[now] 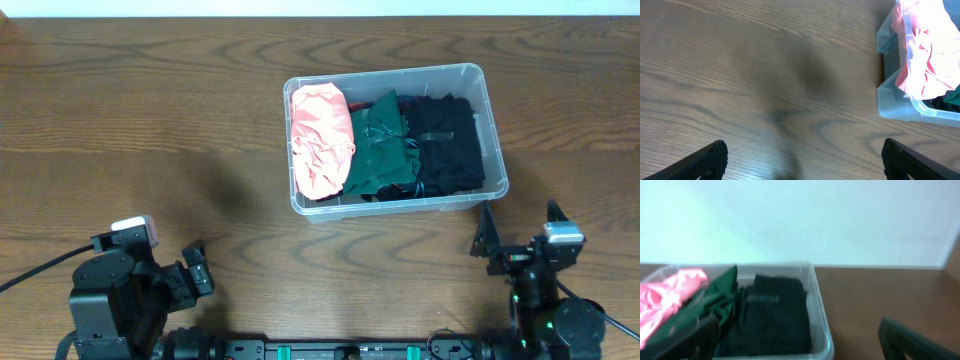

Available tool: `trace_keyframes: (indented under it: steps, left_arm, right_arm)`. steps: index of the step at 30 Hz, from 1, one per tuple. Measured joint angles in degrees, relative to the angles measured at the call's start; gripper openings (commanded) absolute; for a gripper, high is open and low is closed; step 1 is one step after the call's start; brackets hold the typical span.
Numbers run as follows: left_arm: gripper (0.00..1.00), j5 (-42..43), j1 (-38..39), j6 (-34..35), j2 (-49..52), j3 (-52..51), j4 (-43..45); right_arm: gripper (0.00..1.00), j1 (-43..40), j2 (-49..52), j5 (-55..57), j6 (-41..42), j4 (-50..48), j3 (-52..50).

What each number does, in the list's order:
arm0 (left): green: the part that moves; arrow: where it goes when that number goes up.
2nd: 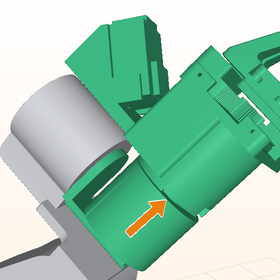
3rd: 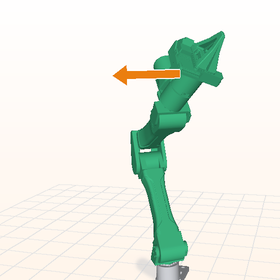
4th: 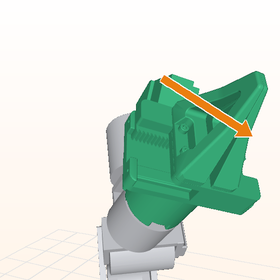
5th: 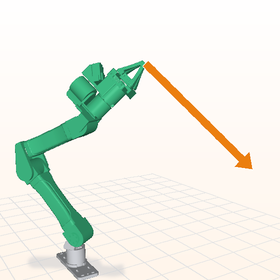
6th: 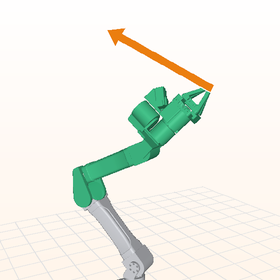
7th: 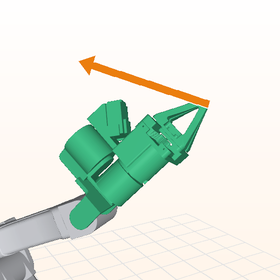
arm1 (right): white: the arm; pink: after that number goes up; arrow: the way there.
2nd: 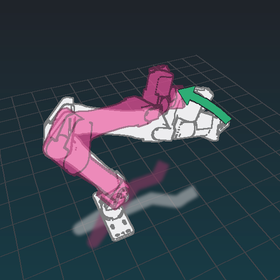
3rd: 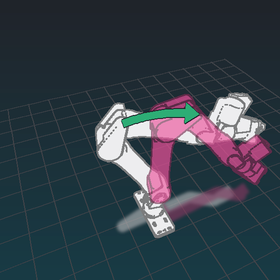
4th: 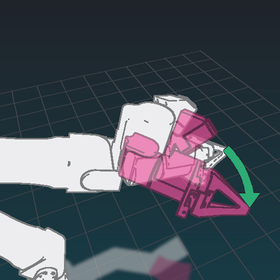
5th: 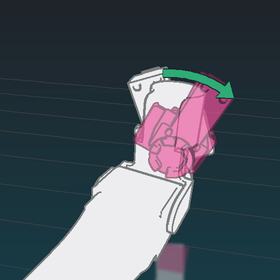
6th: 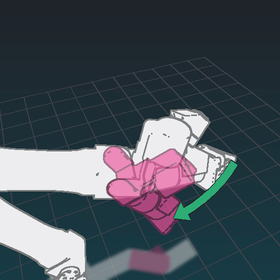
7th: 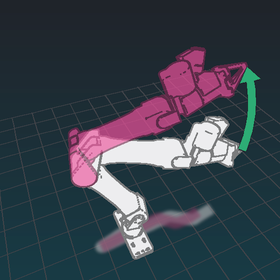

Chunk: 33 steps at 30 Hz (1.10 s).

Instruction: Pack container

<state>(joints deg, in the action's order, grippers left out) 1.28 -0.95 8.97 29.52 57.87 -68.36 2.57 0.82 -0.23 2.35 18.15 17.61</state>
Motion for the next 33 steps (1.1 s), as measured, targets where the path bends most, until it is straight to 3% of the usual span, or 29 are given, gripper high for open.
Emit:
trace_keyframes:
  steps: [5, 8, 13, 33]
  left_arm:
    - [0.98, 0.0, 0.0, 0.0, 0.0, -0.04, -0.02]
    - [0.98, 0.0, 0.0, 0.0, 0.0, -0.04, -0.02]
    - [0.98, 0.0, 0.0, 0.0, 0.0, -0.04, -0.02]
    - [0.98, 0.0, 0.0, 0.0, 0.0, -0.04, -0.02]
  right_arm:
    - [0.99, 0.04, -0.15, -0.11, -6.38, -16.37, -11.28]
    - [0.99, 0.04, -0.2, -0.2, -9.64, -20.28, -15.76]
    - [0.99, 0.04, -0.09, -0.22, -12.26, -14.25, -17.2]
    - [0.99, 0.04, -0.09, -0.2, -13.4, -14.19, -17.2]
